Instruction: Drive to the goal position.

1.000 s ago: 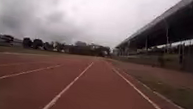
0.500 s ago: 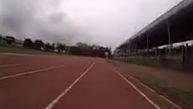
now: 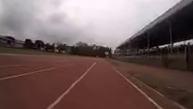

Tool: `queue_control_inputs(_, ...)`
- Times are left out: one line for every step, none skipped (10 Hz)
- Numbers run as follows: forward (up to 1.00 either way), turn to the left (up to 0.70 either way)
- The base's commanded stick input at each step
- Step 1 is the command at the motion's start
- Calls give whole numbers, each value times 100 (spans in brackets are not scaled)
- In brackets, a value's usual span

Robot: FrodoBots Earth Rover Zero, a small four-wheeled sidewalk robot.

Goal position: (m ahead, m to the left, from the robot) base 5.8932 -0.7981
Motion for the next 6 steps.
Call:
queue_control_inputs(70,-10)
queue_control_inputs(70,-28)
queue_control_inputs(70,-35)
queue_control_inputs(70,-35)
queue_control_inputs(70,-35)
queue_control_inputs(70,-35)
